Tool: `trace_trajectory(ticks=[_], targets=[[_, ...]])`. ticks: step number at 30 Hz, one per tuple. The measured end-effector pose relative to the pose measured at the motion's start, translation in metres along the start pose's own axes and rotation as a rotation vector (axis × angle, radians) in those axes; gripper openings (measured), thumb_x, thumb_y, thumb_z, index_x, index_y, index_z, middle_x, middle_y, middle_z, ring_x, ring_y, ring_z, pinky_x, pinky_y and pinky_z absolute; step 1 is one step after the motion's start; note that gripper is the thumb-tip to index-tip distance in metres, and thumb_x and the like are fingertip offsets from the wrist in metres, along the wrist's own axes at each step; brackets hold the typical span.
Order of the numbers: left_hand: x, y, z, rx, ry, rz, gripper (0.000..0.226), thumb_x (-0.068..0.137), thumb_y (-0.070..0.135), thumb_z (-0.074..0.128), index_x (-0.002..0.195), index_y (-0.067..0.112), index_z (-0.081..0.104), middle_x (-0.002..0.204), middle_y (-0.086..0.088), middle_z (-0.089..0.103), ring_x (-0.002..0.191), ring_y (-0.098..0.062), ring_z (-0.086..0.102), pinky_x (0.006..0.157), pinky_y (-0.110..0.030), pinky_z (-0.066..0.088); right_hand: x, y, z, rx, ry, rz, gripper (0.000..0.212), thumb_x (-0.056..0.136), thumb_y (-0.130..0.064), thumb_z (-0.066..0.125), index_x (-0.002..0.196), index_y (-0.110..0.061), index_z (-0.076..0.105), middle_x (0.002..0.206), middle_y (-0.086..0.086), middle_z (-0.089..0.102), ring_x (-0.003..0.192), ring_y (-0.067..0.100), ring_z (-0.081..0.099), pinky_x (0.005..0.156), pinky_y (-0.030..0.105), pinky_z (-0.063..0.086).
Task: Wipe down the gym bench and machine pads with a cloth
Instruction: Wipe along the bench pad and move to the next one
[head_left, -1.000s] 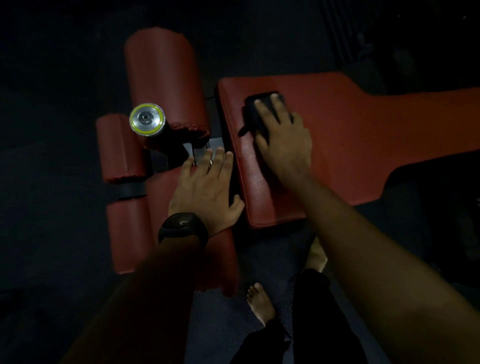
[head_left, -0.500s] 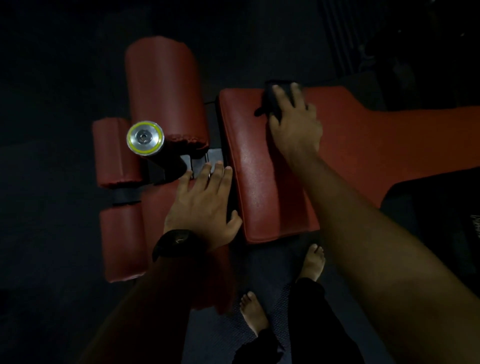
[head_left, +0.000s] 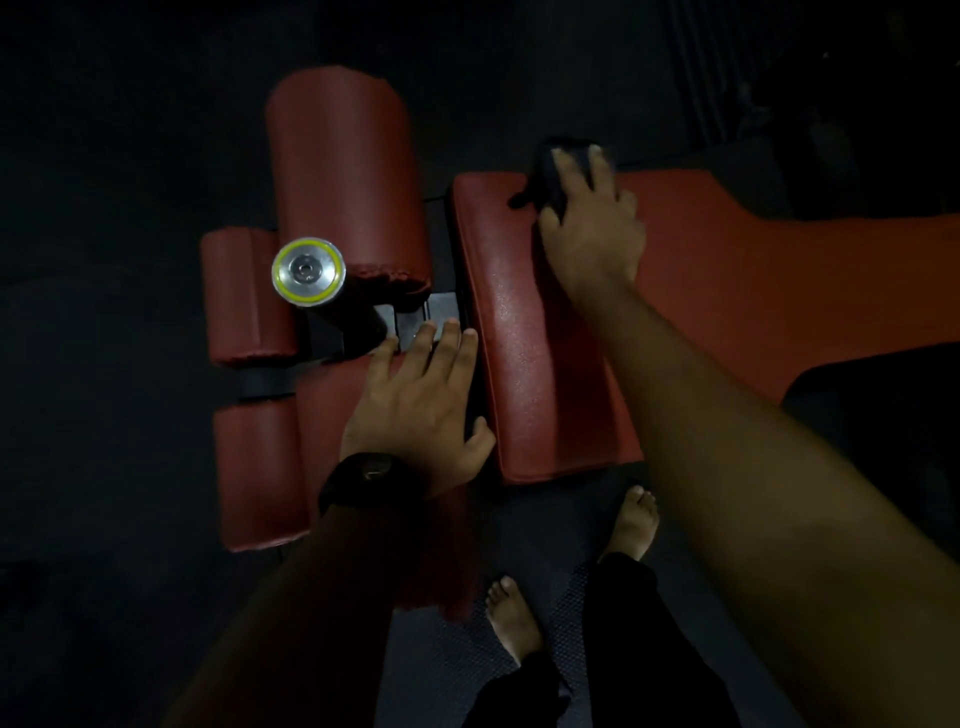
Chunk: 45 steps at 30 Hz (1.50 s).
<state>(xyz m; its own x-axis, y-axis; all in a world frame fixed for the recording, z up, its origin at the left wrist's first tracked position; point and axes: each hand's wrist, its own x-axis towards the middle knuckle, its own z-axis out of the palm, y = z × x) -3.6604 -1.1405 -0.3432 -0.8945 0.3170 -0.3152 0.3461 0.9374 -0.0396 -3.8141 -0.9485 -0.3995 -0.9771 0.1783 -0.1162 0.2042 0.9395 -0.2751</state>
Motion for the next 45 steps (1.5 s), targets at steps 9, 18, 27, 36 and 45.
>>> trace_trajectory(ticks=[9,18,27,36,45], targets=[[0.001,0.0,0.001,-0.007,-0.004,0.005,0.087,0.083,0.054,0.048,0.156,0.008,0.034,0.161,-0.012,0.035,0.148,-0.029,0.032,0.119,-0.055,0.024,-0.017,-0.034,0.001,-0.042,0.031,-0.363,0.06,0.099,-0.045,0.05,0.156,-0.041,0.031,0.167,-0.002,0.025,0.128,0.037,0.047,0.092,0.048,0.049],[0.003,-0.001,0.001,0.024,-0.025,0.01,0.091,0.085,0.06,0.039,0.159,0.011,0.025,0.165,-0.012,0.027,0.15,-0.03,0.029,0.117,-0.056,0.027,-0.064,0.0,0.006,0.058,0.026,0.294,0.065,0.1,-0.04,0.046,0.16,-0.039,0.021,0.169,0.0,0.014,0.125,0.034,0.046,0.095,0.044,0.04],[0.005,0.006,-0.001,0.262,-0.088,0.022,0.083,0.096,0.065,0.018,0.163,0.018,0.003,0.169,-0.015,0.009,0.153,-0.038,0.018,0.113,-0.061,0.028,-0.111,0.067,0.005,0.003,0.025,0.109,0.067,0.1,-0.042,0.049,0.16,-0.039,0.019,0.169,0.001,0.015,0.126,0.036,0.047,0.096,0.046,0.044],[0.024,0.031,-0.003,0.031,-0.11,0.0,0.076,0.102,0.056,0.028,0.163,0.015,0.006,0.17,-0.011,0.005,0.157,-0.027,0.006,0.125,-0.053,0.009,-0.17,0.063,0.018,0.027,0.126,-0.267,0.073,0.085,-0.035,0.071,0.153,-0.032,0.043,0.162,0.007,0.035,0.114,0.039,0.055,0.079,0.049,0.051],[0.097,0.072,0.016,-0.043,-0.006,-0.036,0.069,0.106,0.047,0.026,0.163,0.015,0.005,0.171,-0.009,-0.001,0.157,-0.027,-0.002,0.124,-0.058,0.003,-0.183,0.075,0.017,0.123,0.074,0.406,0.07,0.097,-0.044,0.055,0.16,-0.038,0.024,0.169,0.001,0.016,0.124,0.037,0.047,0.092,0.047,0.044]])
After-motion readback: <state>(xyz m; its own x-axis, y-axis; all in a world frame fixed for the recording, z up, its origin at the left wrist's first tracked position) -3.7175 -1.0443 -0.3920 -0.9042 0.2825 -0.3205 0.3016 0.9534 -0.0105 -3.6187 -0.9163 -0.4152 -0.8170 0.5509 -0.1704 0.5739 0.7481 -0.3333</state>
